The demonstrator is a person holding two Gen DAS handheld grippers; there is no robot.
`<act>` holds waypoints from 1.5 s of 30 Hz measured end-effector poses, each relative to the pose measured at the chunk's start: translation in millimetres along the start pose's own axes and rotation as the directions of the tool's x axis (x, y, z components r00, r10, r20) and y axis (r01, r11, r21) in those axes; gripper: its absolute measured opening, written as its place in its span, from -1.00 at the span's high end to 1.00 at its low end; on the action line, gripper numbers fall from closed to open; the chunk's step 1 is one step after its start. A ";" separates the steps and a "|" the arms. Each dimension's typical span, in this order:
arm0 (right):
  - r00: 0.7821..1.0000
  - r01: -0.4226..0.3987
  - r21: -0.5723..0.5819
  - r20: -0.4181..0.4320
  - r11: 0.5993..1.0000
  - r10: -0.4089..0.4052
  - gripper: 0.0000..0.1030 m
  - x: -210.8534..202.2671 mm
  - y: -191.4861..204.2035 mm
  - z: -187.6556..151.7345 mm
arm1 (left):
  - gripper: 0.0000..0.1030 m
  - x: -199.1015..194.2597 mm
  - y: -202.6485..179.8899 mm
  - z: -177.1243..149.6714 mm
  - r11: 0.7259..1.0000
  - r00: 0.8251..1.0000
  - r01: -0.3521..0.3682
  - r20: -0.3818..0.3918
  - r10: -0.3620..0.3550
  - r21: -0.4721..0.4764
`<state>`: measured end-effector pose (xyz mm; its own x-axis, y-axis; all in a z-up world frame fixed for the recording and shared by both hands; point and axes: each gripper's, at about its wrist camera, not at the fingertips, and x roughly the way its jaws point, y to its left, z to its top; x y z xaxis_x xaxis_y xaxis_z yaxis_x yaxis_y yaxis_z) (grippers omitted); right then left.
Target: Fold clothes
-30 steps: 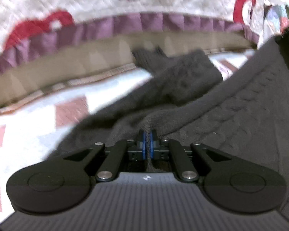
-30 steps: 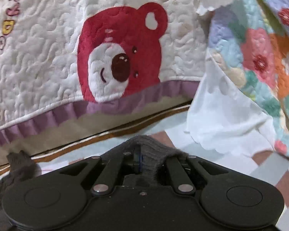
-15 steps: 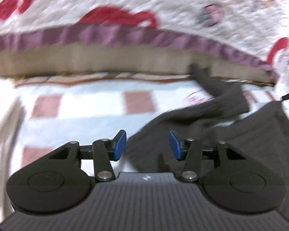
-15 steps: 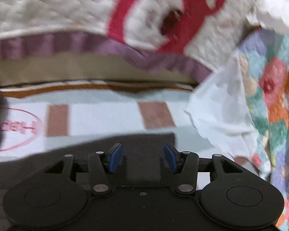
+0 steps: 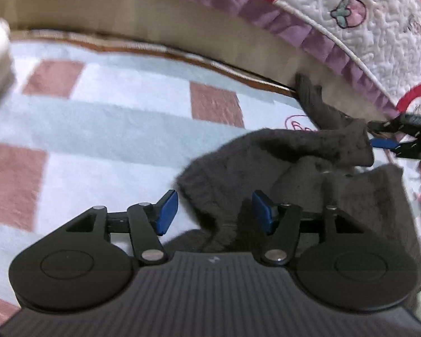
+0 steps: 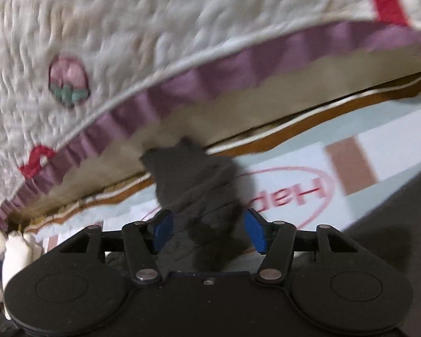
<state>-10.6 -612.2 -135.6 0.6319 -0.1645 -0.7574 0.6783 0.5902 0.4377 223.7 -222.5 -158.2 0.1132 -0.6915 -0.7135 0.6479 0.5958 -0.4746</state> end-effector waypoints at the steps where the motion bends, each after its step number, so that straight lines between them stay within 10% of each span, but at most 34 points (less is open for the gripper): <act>1: 1.000 0.018 -0.013 -0.005 1.000 -0.018 -0.23 9.5 4.7 -2.3 | -0.34 3.2 1.6 1.3 0.999 1.000 0.022 0.015 -0.021 -0.032; 3: 0.998 0.055 -0.032 0.001 0.998 -0.055 -0.19 26.3 11.8 -6.1 | -0.28 9.0 -0.3 4.5 0.999 0.999 0.030 0.031 -0.029 -0.030; 4: 0.998 0.058 -0.042 0.015 0.997 -0.058 0.33 31.0 14.9 -8.4 | -0.08 11.5 -3.0 4.5 0.999 0.999 0.035 0.025 -0.035 0.000; 5: 0.999 0.041 -0.061 0.033 0.997 -0.039 0.70 32.7 19.0 -9.7 | 0.90 13.9 -6.0 4.2 0.999 0.999 0.041 0.017 -0.042 0.034; 11: 0.930 -0.020 -0.209 0.354 0.978 0.095 0.72 -53.0 59.1 -22.7 | 0.86 -7.6 -33.9 -2.8 0.973 0.993 -0.090 0.100 0.070 0.211; 17: 0.854 0.048 -0.286 0.509 0.957 0.110 0.71 -146.3 90.6 -62.7 | 0.86 -45.3 -21.1 10.2 0.997 0.986 0.026 0.160 -0.037 0.071; 24: 0.914 0.234 -0.312 0.395 0.921 -0.098 0.59 -90.6 63.6 -91.2 | 0.86 -32.7 -12.6 4.5 0.991 0.984 -0.105 0.154 0.091 0.088; 28: 0.887 0.152 -0.057 0.448 0.987 -0.111 -0.07 -95.4 14.8 -95.8 | 0.86 -32.9 -11.5 3.0 0.987 0.981 -0.126 0.161 0.109 0.100; 34: 0.936 -0.044 0.212 0.352 0.976 -0.034 -0.07 -93.9 -51.3 -92.9 | 0.85 -42.1 -15.6 4.4 0.983 0.973 -0.151 0.191 0.128 0.108; 38: 0.924 -0.079 0.352 0.377 0.933 -0.064 -0.06 -97.2 -62.7 -102.9 | 0.85 -47.3 5.6 -21.4 0.984 0.976 -0.147 0.146 0.161 -0.100; 45: 0.947 0.149 -0.016 0.292 0.989 -0.138 0.01 -71.8 14.1 -91.5 | 0.85 -56.4 1.5 -17.6 0.984 0.975 -0.146 0.153 0.161 -0.104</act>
<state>-80.8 -519.7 -119.4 0.6137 -0.4676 -0.6362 0.7589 0.5718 0.3117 205.1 -175.4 -127.7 0.3301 -0.6409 -0.6930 0.5422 0.7297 -0.4165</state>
